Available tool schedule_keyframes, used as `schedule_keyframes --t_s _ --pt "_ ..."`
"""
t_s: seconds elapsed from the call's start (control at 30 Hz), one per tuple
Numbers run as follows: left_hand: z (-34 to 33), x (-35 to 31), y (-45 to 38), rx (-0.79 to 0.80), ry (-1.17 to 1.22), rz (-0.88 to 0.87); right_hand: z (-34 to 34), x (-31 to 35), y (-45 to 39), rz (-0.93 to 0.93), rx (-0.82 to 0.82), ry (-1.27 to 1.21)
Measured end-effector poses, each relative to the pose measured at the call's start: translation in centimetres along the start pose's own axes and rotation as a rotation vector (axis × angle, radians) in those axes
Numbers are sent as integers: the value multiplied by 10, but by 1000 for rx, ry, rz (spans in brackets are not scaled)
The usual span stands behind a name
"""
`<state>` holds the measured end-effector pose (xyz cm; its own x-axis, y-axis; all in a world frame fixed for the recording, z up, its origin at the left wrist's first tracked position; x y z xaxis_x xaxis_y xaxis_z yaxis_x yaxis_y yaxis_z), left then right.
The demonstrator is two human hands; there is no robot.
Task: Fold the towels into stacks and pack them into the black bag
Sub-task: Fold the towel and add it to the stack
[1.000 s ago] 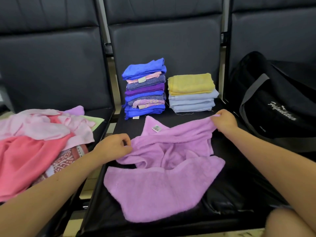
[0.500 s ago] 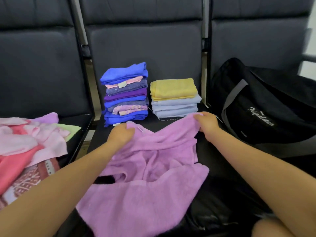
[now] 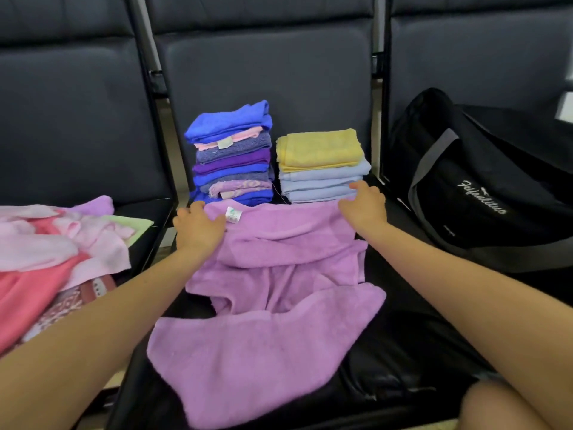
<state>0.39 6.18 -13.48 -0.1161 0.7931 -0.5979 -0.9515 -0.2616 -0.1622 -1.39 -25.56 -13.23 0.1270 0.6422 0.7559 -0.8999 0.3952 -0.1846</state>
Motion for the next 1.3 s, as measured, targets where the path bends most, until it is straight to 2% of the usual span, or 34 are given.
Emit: schedule_keyframes --t_s 0.07,0.1,0.17,0.2,0.27,0.3,0.33,0.4,0.47,0.53,0.63,0.73,0.83,1.03,1.17,1.23,1.3 --pt "8 -5 22 -36 -51 -133 4 18 22 113 37 -33" --pt "13 -7 34 -53 -58 -216 4 25 36 163 114 -90" --pt "22 -10 61 10 -58 -402 -3 34 71 232 414 -221" --pt "24 -10 76 140 -68 -470 -6 36 90 246 588 -238" --pt "22 -6 104 527 -135 -523 -11 34 124 254 902 -82" --pt "21 -3 118 703 -209 -532 -12 31 136 282 998 71" --pt "21 2 127 808 -297 -562 -12 27 143 324 1036 225" --pt "25 8 136 832 -372 -629 -8 24 146 388 1004 361" --pt "31 11 138 802 -317 -677 -2 26 145 423 937 285" --pt "36 11 139 778 -222 -648 6 28 141 400 869 115" --pt "49 5 124 587 -24 -538 24 32 126 392 740 -4" --pt "67 -7 102 353 92 -510 39 32 106 417 615 59" --pt "73 -10 78 260 90 -478 44 20 81 341 501 73" --pt "61 -16 21 247 32 -413 47 4 27 42 282 -287" --pt "40 -14 -12 377 247 -270 33 -13 -13 -144 133 -405" --pt "28 -11 -27 351 374 -185 20 -22 -25 -184 91 -425" --pt "13 -4 -40 286 444 -110 7 -31 -32 -173 39 -331"
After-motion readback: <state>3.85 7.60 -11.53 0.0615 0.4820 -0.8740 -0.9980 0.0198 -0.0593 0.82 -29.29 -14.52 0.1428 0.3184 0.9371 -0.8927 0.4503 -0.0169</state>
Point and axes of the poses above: each hand's wrist, its own y-axis away from the middle knuckle, its own z-axis out of the back of the hand, x = y × z, the point moved 4 cm from there along -y, towards the middle knuckle, and after that the axes turned 4 degrees about -y, right-handed, at the moved point
